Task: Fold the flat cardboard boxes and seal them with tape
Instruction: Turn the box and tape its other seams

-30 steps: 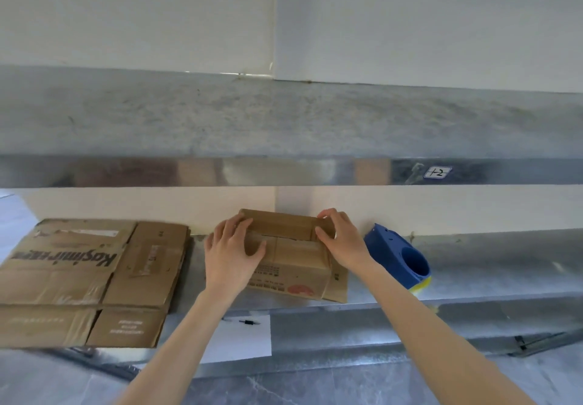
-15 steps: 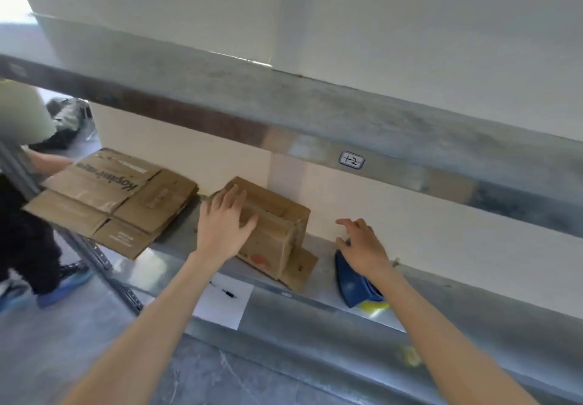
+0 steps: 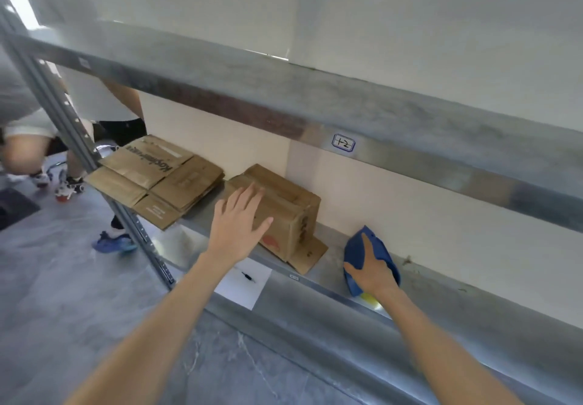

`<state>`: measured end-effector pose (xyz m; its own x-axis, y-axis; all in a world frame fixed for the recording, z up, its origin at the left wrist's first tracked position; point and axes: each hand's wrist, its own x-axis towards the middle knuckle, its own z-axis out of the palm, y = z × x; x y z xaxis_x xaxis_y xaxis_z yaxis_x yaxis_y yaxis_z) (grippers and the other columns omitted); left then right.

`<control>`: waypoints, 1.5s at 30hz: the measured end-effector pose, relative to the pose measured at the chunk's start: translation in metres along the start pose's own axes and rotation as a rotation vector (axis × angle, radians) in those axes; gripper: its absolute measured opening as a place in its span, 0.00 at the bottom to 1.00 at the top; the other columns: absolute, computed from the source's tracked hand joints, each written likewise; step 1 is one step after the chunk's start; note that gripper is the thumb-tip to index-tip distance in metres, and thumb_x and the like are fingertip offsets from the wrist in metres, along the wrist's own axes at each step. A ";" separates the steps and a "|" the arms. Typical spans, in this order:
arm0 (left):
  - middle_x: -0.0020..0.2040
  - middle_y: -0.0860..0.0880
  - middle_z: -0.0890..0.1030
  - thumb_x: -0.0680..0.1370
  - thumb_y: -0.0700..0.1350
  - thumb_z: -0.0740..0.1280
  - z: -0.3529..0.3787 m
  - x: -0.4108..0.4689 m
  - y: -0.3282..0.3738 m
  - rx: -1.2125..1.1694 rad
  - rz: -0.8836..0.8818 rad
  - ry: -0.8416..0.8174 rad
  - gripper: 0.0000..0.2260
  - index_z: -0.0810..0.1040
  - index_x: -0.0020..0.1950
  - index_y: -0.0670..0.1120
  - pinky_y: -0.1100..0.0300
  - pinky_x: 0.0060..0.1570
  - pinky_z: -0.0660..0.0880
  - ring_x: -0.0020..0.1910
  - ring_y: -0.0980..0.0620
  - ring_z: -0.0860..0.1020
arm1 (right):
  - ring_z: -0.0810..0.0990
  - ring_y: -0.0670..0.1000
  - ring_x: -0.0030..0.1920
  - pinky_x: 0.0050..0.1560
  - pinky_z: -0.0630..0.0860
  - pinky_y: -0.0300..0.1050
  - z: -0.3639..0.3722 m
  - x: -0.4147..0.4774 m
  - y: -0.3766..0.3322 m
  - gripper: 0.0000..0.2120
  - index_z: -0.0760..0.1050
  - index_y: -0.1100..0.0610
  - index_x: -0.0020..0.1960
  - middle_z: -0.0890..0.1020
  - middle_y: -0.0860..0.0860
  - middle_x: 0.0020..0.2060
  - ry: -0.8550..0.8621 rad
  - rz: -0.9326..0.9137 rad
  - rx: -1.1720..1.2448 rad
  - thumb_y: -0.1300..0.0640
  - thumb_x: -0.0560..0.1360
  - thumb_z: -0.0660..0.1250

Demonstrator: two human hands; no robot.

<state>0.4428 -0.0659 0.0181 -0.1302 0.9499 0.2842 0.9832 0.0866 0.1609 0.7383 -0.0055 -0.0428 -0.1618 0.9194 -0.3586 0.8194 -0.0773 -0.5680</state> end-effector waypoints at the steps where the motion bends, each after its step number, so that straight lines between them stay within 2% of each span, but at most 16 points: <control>1: 0.78 0.49 0.64 0.81 0.61 0.57 -0.002 -0.001 0.000 -0.004 -0.001 0.006 0.28 0.62 0.78 0.49 0.49 0.70 0.59 0.77 0.47 0.60 | 0.80 0.64 0.57 0.58 0.77 0.60 0.003 0.001 0.002 0.41 0.35 0.50 0.80 0.79 0.64 0.62 -0.008 0.003 -0.007 0.53 0.82 0.63; 4: 0.77 0.48 0.65 0.81 0.59 0.58 -0.004 -0.004 -0.002 -0.008 0.008 0.026 0.27 0.64 0.77 0.48 0.48 0.70 0.59 0.77 0.47 0.61 | 0.79 0.58 0.38 0.35 0.75 0.49 0.008 0.003 0.009 0.43 0.31 0.46 0.79 0.83 0.63 0.50 -0.011 0.035 -0.061 0.54 0.81 0.63; 7: 0.77 0.48 0.65 0.81 0.58 0.59 -0.004 -0.004 -0.006 -0.013 0.018 0.028 0.26 0.66 0.76 0.48 0.48 0.69 0.59 0.76 0.47 0.61 | 0.74 0.53 0.29 0.26 0.64 0.43 0.011 0.007 0.016 0.42 0.32 0.46 0.79 0.82 0.57 0.38 -0.007 0.048 -0.089 0.58 0.81 0.61; 11: 0.76 0.47 0.66 0.81 0.57 0.61 -0.001 -0.003 -0.006 -0.016 0.018 0.007 0.25 0.67 0.76 0.47 0.48 0.69 0.58 0.76 0.46 0.61 | 0.80 0.56 0.39 0.33 0.68 0.46 0.006 0.013 0.018 0.43 0.33 0.46 0.79 0.82 0.58 0.53 -0.032 0.048 -0.068 0.61 0.80 0.62; 14: 0.75 0.46 0.67 0.81 0.55 0.63 0.002 0.000 -0.004 -0.042 0.032 0.016 0.24 0.69 0.74 0.46 0.48 0.69 0.59 0.76 0.46 0.62 | 0.70 0.51 0.29 0.31 0.64 0.47 0.001 0.015 0.020 0.45 0.31 0.46 0.79 0.80 0.59 0.36 -0.037 0.059 -0.033 0.64 0.79 0.63; 16: 0.74 0.46 0.69 0.81 0.54 0.64 0.002 0.001 -0.002 -0.057 0.044 0.029 0.23 0.70 0.73 0.46 0.47 0.68 0.60 0.75 0.45 0.64 | 0.69 0.51 0.28 0.30 0.64 0.47 -0.002 0.016 0.019 0.46 0.32 0.44 0.79 0.77 0.57 0.33 -0.033 0.068 0.009 0.64 0.79 0.63; 18: 0.73 0.46 0.70 0.80 0.53 0.65 0.003 0.003 0.000 -0.067 0.053 0.034 0.22 0.71 0.72 0.46 0.47 0.67 0.61 0.74 0.45 0.65 | 0.76 0.58 0.35 0.35 0.71 0.50 -0.004 0.014 0.014 0.46 0.33 0.43 0.79 0.82 0.64 0.46 -0.052 0.078 0.055 0.65 0.78 0.63; 20: 0.73 0.47 0.70 0.81 0.53 0.64 0.004 0.006 0.000 -0.069 0.052 0.023 0.22 0.71 0.72 0.46 0.47 0.68 0.60 0.74 0.46 0.64 | 0.80 0.66 0.47 0.43 0.75 0.54 -0.007 0.012 0.009 0.46 0.34 0.43 0.79 0.77 0.69 0.60 -0.065 0.060 0.119 0.67 0.79 0.63; 23: 0.74 0.48 0.68 0.81 0.53 0.63 0.006 0.008 0.001 -0.073 0.053 0.006 0.22 0.70 0.73 0.47 0.48 0.69 0.58 0.75 0.47 0.63 | 0.75 0.60 0.45 0.36 0.70 0.45 -0.010 0.015 0.005 0.46 0.36 0.43 0.79 0.72 0.67 0.68 -0.078 0.105 0.243 0.70 0.79 0.63; 25: 0.74 0.48 0.69 0.81 0.53 0.63 0.007 0.009 0.003 -0.087 0.061 0.001 0.21 0.70 0.73 0.47 0.48 0.69 0.58 0.75 0.47 0.63 | 0.72 0.52 0.38 0.32 0.66 0.41 -0.010 0.020 0.007 0.46 0.36 0.43 0.80 0.78 0.60 0.57 -0.065 0.134 0.251 0.70 0.79 0.63; 27: 0.73 0.48 0.69 0.81 0.52 0.64 0.008 0.009 0.006 -0.106 0.070 0.003 0.21 0.71 0.72 0.47 0.48 0.69 0.58 0.75 0.47 0.63 | 0.72 0.52 0.35 0.35 0.68 0.44 -0.011 0.024 0.008 0.47 0.38 0.42 0.80 0.77 0.58 0.44 -0.042 0.164 0.278 0.70 0.78 0.64; 29: 0.73 0.48 0.69 0.80 0.51 0.65 0.008 0.010 0.009 -0.117 0.080 0.004 0.21 0.71 0.72 0.47 0.48 0.69 0.58 0.75 0.47 0.63 | 0.78 0.59 0.54 0.47 0.72 0.47 -0.012 0.025 0.006 0.45 0.40 0.42 0.80 0.75 0.60 0.64 -0.016 0.175 0.385 0.67 0.79 0.65; 30: 0.73 0.49 0.69 0.80 0.51 0.65 0.008 0.010 0.010 -0.121 0.085 0.005 0.20 0.71 0.72 0.48 0.49 0.69 0.57 0.75 0.47 0.63 | 0.73 0.61 0.66 0.53 0.71 0.47 -0.013 0.025 0.006 0.42 0.42 0.43 0.81 0.66 0.57 0.74 0.005 0.165 0.414 0.63 0.80 0.65; 32: 0.72 0.49 0.70 0.80 0.50 0.66 0.008 0.011 0.012 -0.134 0.101 0.008 0.20 0.72 0.71 0.48 0.49 0.69 0.57 0.74 0.47 0.63 | 0.68 0.62 0.71 0.59 0.71 0.49 -0.013 0.025 0.008 0.39 0.44 0.45 0.81 0.59 0.54 0.78 0.046 0.142 0.390 0.58 0.81 0.66; 40: 0.65 0.50 0.77 0.79 0.45 0.66 0.007 0.020 0.024 -0.245 0.198 0.011 0.16 0.76 0.67 0.50 0.51 0.63 0.64 0.66 0.47 0.72 | 0.70 0.57 0.68 0.61 0.74 0.51 -0.042 0.008 0.003 0.40 0.51 0.39 0.77 0.65 0.47 0.74 0.063 -0.118 0.219 0.59 0.76 0.69; 45: 0.64 0.53 0.79 0.81 0.44 0.65 0.003 0.036 0.044 -0.555 0.230 -0.122 0.16 0.76 0.69 0.50 0.53 0.61 0.74 0.62 0.52 0.77 | 0.80 0.48 0.49 0.43 0.77 0.43 -0.060 -0.024 -0.018 0.38 0.46 0.22 0.70 0.75 0.41 0.61 0.021 -0.333 0.014 0.50 0.77 0.67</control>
<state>0.4817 -0.0272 0.0320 0.1248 0.9560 0.2653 0.7665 -0.2627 0.5861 0.7603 -0.0026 0.0207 -0.4084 0.9026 -0.1361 0.7152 0.2238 -0.6621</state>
